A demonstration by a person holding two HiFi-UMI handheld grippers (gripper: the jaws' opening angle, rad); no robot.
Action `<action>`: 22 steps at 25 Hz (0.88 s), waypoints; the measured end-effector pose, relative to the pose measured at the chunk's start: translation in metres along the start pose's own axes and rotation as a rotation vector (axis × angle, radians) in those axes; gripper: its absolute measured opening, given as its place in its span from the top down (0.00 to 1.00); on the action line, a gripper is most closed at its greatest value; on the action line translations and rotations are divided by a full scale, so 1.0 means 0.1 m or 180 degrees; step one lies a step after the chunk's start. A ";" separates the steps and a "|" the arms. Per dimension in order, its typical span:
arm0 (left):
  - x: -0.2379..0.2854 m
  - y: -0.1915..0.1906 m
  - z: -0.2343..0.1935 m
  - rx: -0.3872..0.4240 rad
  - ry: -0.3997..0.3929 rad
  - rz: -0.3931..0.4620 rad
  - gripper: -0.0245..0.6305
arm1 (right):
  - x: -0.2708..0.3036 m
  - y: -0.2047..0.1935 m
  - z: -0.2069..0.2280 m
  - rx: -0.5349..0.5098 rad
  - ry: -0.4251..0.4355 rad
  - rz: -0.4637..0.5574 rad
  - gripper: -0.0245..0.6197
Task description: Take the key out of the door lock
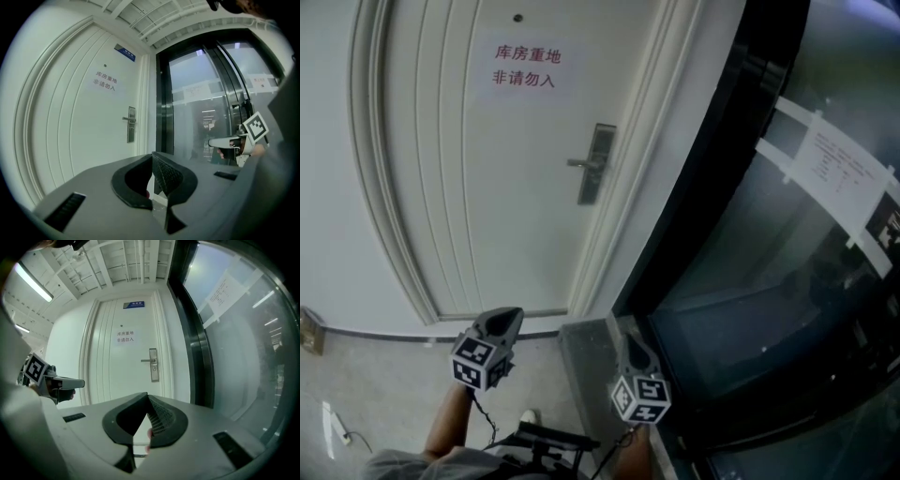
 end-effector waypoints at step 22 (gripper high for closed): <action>1.08 0.22 -1.16 -0.0017 0.0029 0.0005 0.96 | 1.59 0.36 -0.07 -0.0093 0.0068 0.0041 0.96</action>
Point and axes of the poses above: the fingertips, and each gripper's own axes: x forward along the fingers, z to its right, y out of its top, the point moved 9 cm from there along -x, backward along the fingers, and after that the axes turned 8 degrees about -y, right-handed, at the moved point
